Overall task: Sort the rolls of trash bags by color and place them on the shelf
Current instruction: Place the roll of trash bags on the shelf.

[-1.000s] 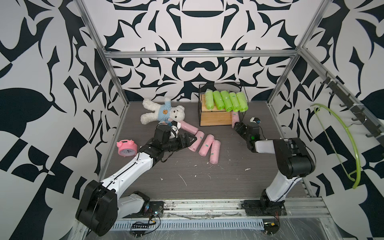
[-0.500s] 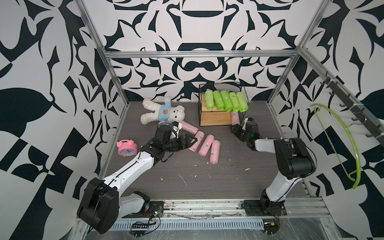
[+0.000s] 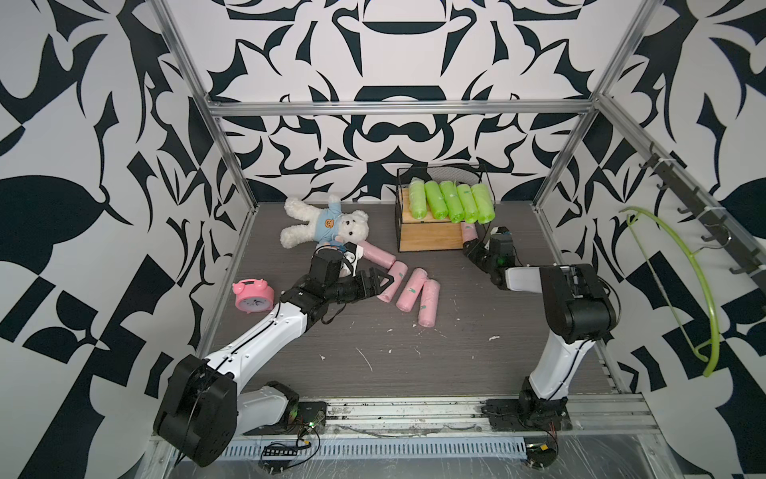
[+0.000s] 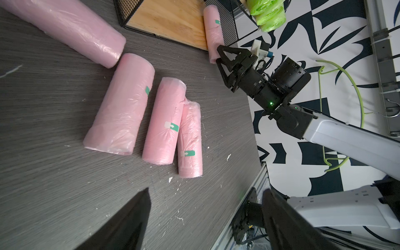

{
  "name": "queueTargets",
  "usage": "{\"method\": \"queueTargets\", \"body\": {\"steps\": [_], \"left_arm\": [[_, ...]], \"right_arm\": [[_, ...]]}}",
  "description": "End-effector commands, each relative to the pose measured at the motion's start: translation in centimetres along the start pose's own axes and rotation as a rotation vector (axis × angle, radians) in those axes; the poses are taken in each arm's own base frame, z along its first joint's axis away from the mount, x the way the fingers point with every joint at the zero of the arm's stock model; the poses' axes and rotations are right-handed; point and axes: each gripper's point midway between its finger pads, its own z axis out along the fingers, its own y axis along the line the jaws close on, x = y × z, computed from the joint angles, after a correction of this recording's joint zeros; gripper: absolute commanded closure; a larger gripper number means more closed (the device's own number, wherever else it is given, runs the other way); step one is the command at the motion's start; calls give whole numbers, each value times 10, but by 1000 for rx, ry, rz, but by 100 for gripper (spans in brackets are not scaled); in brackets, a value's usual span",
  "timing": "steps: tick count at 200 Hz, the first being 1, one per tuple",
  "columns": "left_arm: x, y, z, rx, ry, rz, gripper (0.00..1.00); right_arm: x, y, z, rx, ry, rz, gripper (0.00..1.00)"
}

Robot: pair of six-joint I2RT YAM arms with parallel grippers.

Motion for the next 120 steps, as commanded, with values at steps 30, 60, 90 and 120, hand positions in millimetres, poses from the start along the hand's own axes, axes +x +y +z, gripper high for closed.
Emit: {"method": "queueTargets", "body": {"steps": [30, 60, 90, 120], "left_arm": [[2, -3, 2, 9, 23, 14, 12], [3, -2, 5, 7, 31, 13, 12], [9, -2, 11, -6, 48, 34, 13], [24, -4, 25, -77, 97, 122, 13]], "right_arm": [[-36, 16, 3, -32, -123, -33, 47], [-32, 23, 5, -82, -106, -5, 47], [-30, 24, -8, -97, -112, 5, 45], [-24, 21, -36, -76, -105, -40, 38]]}}
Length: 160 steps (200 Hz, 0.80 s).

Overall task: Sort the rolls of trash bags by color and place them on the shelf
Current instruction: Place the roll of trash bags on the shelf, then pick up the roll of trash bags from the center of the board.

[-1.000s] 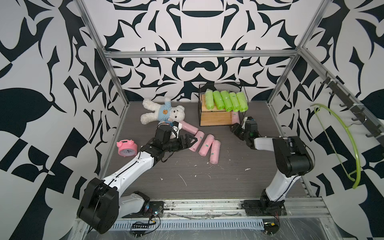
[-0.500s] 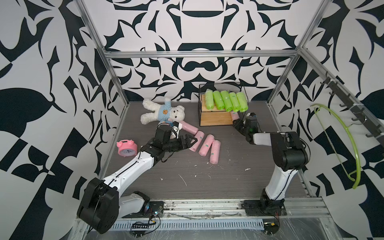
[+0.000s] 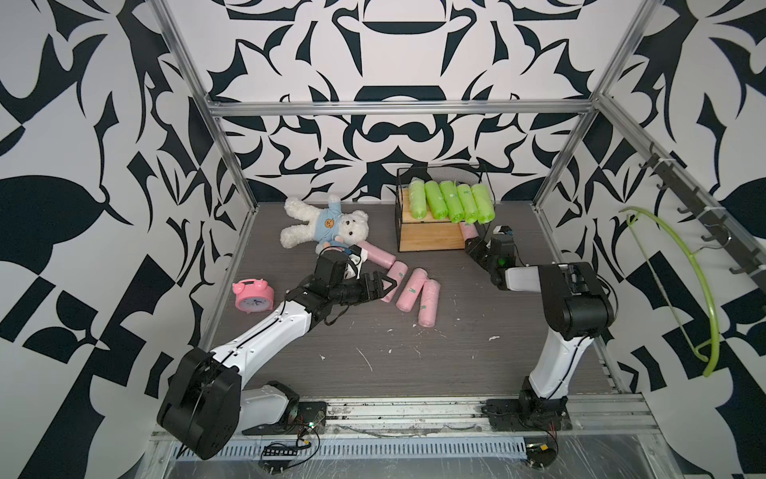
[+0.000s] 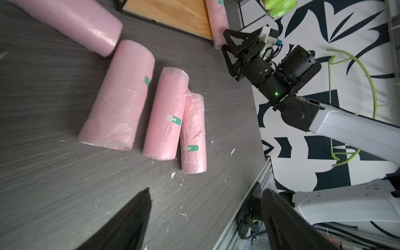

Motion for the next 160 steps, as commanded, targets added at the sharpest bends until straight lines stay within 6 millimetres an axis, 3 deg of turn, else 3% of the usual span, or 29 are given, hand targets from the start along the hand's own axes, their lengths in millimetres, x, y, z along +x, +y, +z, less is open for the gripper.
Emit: {"method": "queueTargets", "body": {"steps": [1, 48, 75, 160], "left_arm": [[5, -6, 11, -60, 35, 92, 13], [26, -22, 48, -189, 110, 249, 14], [35, -23, 78, -250, 158, 281, 24], [35, 4, 153, -401, 261, 301, 28]], "right_arm": [[-21, 24, -30, -59, -63, -46, 37], [0, 15, -89, 2, 9, -179, 32], [11, 12, -117, 19, 61, -266, 32], [38, 9, -167, -34, 98, -315, 30]]}}
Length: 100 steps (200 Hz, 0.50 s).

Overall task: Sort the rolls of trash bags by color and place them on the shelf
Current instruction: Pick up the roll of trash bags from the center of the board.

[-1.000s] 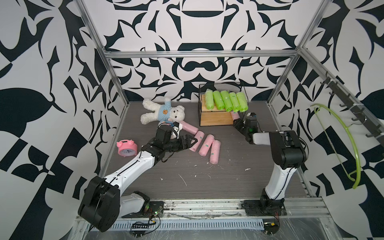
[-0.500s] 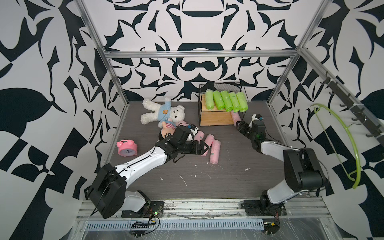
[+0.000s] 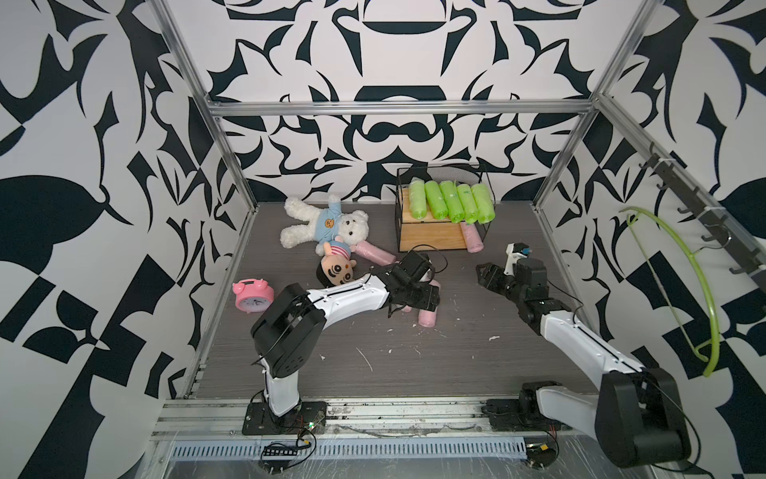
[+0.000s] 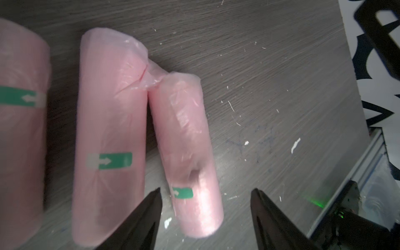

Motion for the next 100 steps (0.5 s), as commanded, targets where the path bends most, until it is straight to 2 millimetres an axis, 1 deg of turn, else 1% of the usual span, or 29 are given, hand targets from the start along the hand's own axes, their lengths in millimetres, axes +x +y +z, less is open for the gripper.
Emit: {"method": "queueTargets", "body": {"steps": [1, 30, 63, 79, 100], "left_arm": [[-1, 9, 13, -66, 29, 7, 28], [-10, 13, 31, -106, 32, 11, 26], [-21, 19, 49, -159, 36, 65, 23], [-21, 24, 57, -189, 57, 84, 23], [-20, 28, 66, -212, 78, 99, 24]], "right_arm": [[4, 4, -13, -17, -2, -35, 30], [6, 3, -23, -17, -19, -40, 30], [7, 7, -32, -38, -31, -34, 30], [10, 9, -36, -48, -20, -37, 30], [12, 4, -41, -21, -26, -52, 30]]}}
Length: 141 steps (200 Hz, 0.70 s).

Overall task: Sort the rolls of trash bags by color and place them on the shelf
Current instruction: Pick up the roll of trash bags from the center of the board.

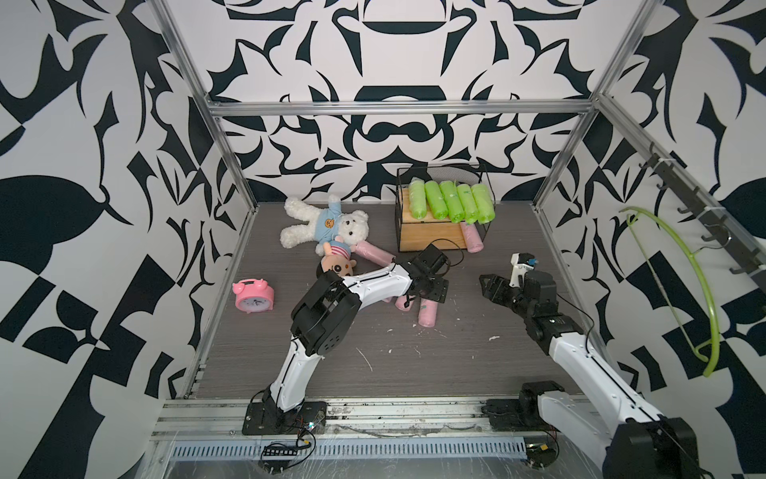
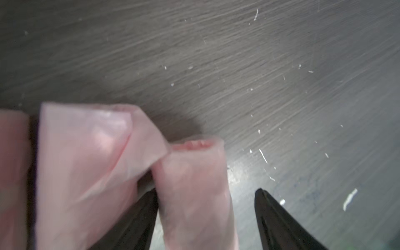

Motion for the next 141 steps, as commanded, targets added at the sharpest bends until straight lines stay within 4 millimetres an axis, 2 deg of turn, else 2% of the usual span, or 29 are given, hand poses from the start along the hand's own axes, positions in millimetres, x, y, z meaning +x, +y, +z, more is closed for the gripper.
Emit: {"method": "queueTargets", "body": {"steps": [1, 40, 72, 89, 110, 141], "left_arm": [[11, 12, 13, -75, 58, 50, 24], [7, 10, 20, -67, 50, 39, 36], [-8, 0, 7, -20, -31, -10, 48], [-22, -7, -8, 30, -102, -56, 55], [-41, -15, -38, 118, -193, -122, 60], [-68, -6, -89, 252, -309, -254, 67]], "right_arm": [[1, -1, -8, 7, -11, -29, 30], [7, 0, -13, -7, -6, -23, 30], [17, 13, -12, -93, 37, -1, 30], [19, 28, -13, -176, 41, 6, 30], [20, 51, -18, -256, 36, 0, 29], [17, 102, -28, -370, 6, -37, 26]]}}
